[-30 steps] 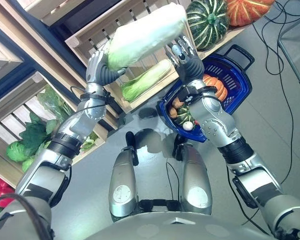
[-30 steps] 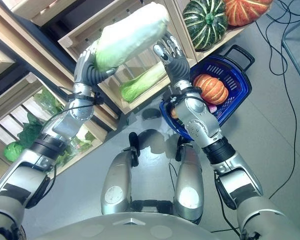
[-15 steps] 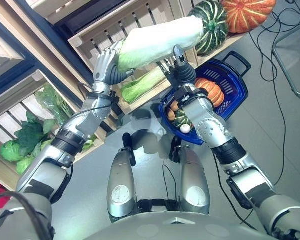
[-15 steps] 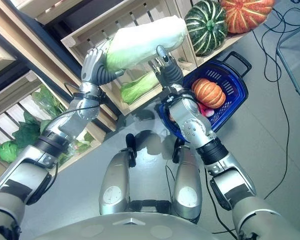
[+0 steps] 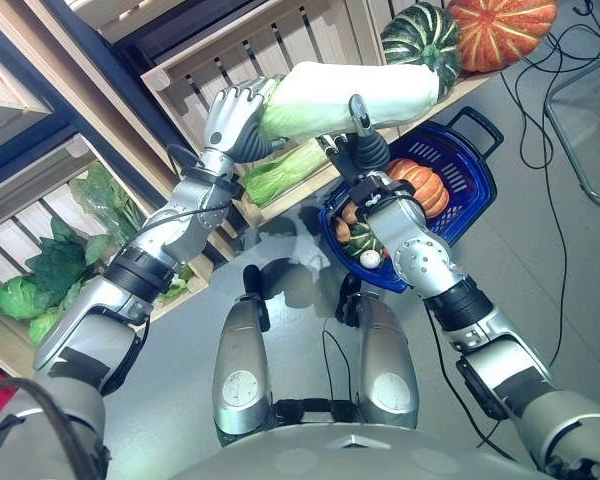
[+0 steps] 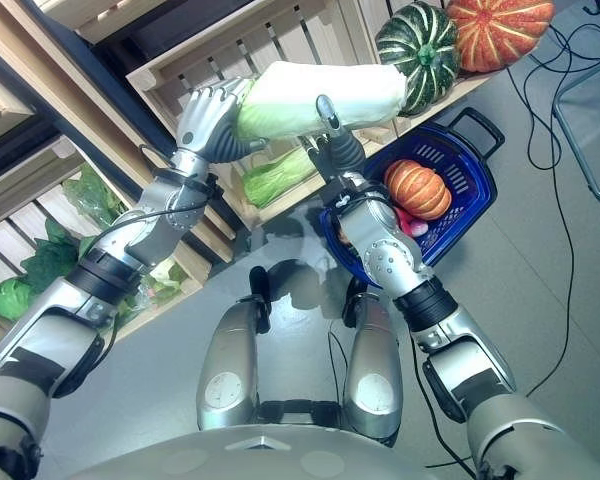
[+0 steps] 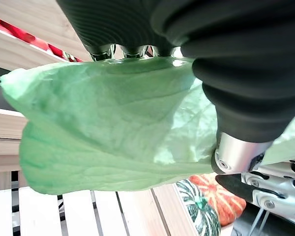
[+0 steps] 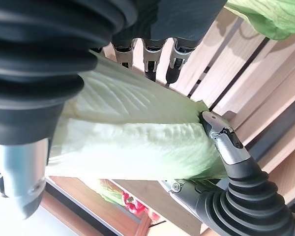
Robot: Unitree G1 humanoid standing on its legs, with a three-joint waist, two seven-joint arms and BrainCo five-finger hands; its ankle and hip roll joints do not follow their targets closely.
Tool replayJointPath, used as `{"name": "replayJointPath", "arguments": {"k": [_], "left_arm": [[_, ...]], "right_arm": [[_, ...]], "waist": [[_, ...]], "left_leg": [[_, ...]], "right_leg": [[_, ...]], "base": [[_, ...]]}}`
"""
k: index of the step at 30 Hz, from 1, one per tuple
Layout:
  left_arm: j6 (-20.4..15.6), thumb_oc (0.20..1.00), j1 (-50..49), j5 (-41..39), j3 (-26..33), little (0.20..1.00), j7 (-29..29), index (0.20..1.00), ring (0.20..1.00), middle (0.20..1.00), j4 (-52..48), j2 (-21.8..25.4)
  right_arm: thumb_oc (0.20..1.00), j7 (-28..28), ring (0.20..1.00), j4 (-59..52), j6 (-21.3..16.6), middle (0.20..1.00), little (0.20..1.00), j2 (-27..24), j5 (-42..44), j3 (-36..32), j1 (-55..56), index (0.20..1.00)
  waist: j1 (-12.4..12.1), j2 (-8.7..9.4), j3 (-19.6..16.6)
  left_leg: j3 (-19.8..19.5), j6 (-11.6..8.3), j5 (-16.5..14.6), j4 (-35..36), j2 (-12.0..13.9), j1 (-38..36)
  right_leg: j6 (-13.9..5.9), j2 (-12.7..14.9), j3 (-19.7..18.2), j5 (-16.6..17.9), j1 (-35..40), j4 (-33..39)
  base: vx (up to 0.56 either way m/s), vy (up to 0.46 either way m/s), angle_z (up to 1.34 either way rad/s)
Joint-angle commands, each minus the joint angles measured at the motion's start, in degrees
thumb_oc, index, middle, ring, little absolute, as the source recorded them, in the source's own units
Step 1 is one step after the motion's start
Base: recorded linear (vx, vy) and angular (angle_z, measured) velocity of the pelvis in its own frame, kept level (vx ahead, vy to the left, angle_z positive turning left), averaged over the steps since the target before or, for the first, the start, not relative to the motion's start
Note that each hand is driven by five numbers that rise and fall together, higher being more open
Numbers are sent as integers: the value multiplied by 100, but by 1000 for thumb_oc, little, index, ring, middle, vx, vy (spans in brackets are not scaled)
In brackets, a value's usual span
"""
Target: Pick up fruits and vegetables into the basket
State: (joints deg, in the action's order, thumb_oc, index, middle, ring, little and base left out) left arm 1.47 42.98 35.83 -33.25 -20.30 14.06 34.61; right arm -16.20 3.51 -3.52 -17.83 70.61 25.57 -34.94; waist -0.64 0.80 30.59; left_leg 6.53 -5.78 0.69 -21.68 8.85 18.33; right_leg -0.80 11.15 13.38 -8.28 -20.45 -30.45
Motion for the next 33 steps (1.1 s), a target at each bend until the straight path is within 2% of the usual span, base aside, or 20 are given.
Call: {"name": "replayJointPath", "arguments": {"k": [1, 2, 3, 4, 5, 6, 7, 9, 10, 11, 12, 15, 17, 21, 26, 33], "left_arm": [[-136, 200, -82, 922, -1039, 200, 632, 200, 200, 200, -847, -151], [-129, 200, -97, 898, -1096, 200, 680, 200, 200, 200, -856, -145], [-112, 200, -133, 884, -1151, 200, 788, 200, 200, 200, -841, -151], [-61, 200, -176, 832, -1197, 200, 898, 200, 200, 200, -859, -169], [-42, 200, -199, 813, -1215, 200, 904, 200, 200, 200, -862, -174], [-23, 200, -276, 766, -1259, 200, 972, 200, 200, 200, -848, -213], [-4, 200, -298, 658, -1265, 200, 1057, 200, 200, 200, -880, -207], [52, 200, -337, 483, -1307, 200, 1142, 200, 200, 200, -904, -221], [151, 275, -369, 272, -1345, 275, 1222, 275, 275, 275, -934, -239], [324, 664, -411, 68, -1380, 664, 1253, 664, 664, 664, -938, -274], [411, 1000, -408, -88, -1392, 1000, 1286, 1000, 1000, 1000, -908, -281], [647, 1000, -418, -478, -1368, 1000, 1179, 1000, 1000, 1000, -733, -275], [719, 1000, -299, -730, -1288, 1000, 675, 1000, 1000, 1000, -421, -151], [806, 1000, -261, -1117, -1037, 1000, 146, 1000, 1000, 1000, 73, -55], [735, 1000, -260, -1373, -517, 1000, -667, 1000, 1000, 1000, 910, -1], [643, 1000, -180, -1691, 100, 1000, -1259, 1000, 1000, 1000, 1850, -156]], "right_arm": [[1000, 187, 1000, -445, -437, 1000, 1000, 312, -447, -85, -573, 1000], [1000, 152, 1000, -450, -511, 1000, 1000, 282, -585, -101, -601, 1000], [733, 27, 733, -444, -662, 733, 733, 233, -743, -133, -664, 733], [388, -53, 388, -421, -828, 388, 388, 196, -873, -157, -700, 388], [200, -72, 200, -408, -883, 200, 200, 183, -924, -176, -725, 200], [200, -169, 200, -383, -1163, 200, 200, 140, -1187, -262, -801, 200], [200, -260, 200, -427, -1304, 200, 200, 116, -1420, -329, -835, 200], [200, -422, 200, -474, -1402, 200, 200, 98, -1769, -407, -882, 200], [200, -518, 200, -454, -1522, 200, 200, 91, -2104, -463, -939, 200], [200, -722, 200, -439, -1619, 200, 200, 98, -2599, -495, -991, 200], [200, -793, 200, -424, -1675, 200, 200, 86, -2867, -534, -1018, 200], [200, -1080, 200, -434, -1816, 200, 200, -30, -3522, -584, -1111, 200], [200, -1342, 200, -630, -1832, 200, 200, -405, -4002, -732, -1228, 200], [200, -1647, 200, -963, -1817, 200, 200, -820, -4495, -991, -1145, 200], [200, -1970, 200, -1438, -1646, 200, 200, -1374, -5132, -1512, -714, 200], [200, -2175, 200, -1601, -1451, 200, 200, -1910, -5699, -1992, -164, 200]], "waist": [[34, 144, -367], [37, 131, -371], [41, 112, -378], [42, 90, -373], [45, 82, -376], [53, 48, -350], [68, 34, -359], [90, 6, -356], [111, -28, -337], [141, -62, -307], [165, -83, -298], [231, -129, -263], [323, -152, -217], [438, -158, -165], [685, -129, -95], [1027, -174, -79]], "left_leg": [[363, 215, -654, -288, -133, -123], [362, 209, -652, -287, -135, -113], [369, 206, -652, -284, -132, -114], [374, 206, -652, -279, -130, -121], [376, 205, -643, -269, -133, -120], [376, 196, -713, -310, -126, -139], [384, 197, -658, -259, -131, -118], [378, 189, -659, -248, -136, -93], [380, 184, -676, -265, -135, -80], [380, 175, -724, -299, -131, -68], [384, 182, -731, -296, -131, -63], [404, 194, -731, -299, -127, -25], [440, 203, -733, -318, -114, 49], [497, 203, -709, -339, -87, 125], [611, 188, -669, -390, -11, 244], [788, 157, -623, -527, 74, 578]], "right_leg": [[-382, 101, 24, 333, 329, 691], [-389, 106, 25, 338, 323, 699], [-395, 115, 32, 341, 327, 713], [-398, 118, 37, 342, 333, 718], [-398, 120, 41, 351, 334, 733], [-416, 131, 38, 296, 346, 696], [-412, 134, 48, 343, 329, 750], [-419, 135, 40, 342, 301, 756], [-429, 141, 26, 325, 281, 732], [-445, 138, -4, 279, 249, 681], [-451, 138, -16, 274, 221, 664], [-455, 125, -73, 268, 136, 626], [-460, 115, -141, 265, 27, 602], [-451, 91, -222, 271, -101, 555], [-436, 48, -381, 250, -342, 418], [-380, -51, -654, 185, -909, 109]], "base": [[0, 0, 0], [-39, 28, 0], [0, 0, 0], [0, 0, 0], [0, 0, 0], [-46, 30, 0], [-60, 36, -1], [-52, 29, -1], [-47, 42, -1], [-59, 51, -2], [-73, 49, -3], [-67, 35, -6], [-90, 24, -17], [-45, 12, -13], [-28, 20, -14], [-22, 42, -19]]}}
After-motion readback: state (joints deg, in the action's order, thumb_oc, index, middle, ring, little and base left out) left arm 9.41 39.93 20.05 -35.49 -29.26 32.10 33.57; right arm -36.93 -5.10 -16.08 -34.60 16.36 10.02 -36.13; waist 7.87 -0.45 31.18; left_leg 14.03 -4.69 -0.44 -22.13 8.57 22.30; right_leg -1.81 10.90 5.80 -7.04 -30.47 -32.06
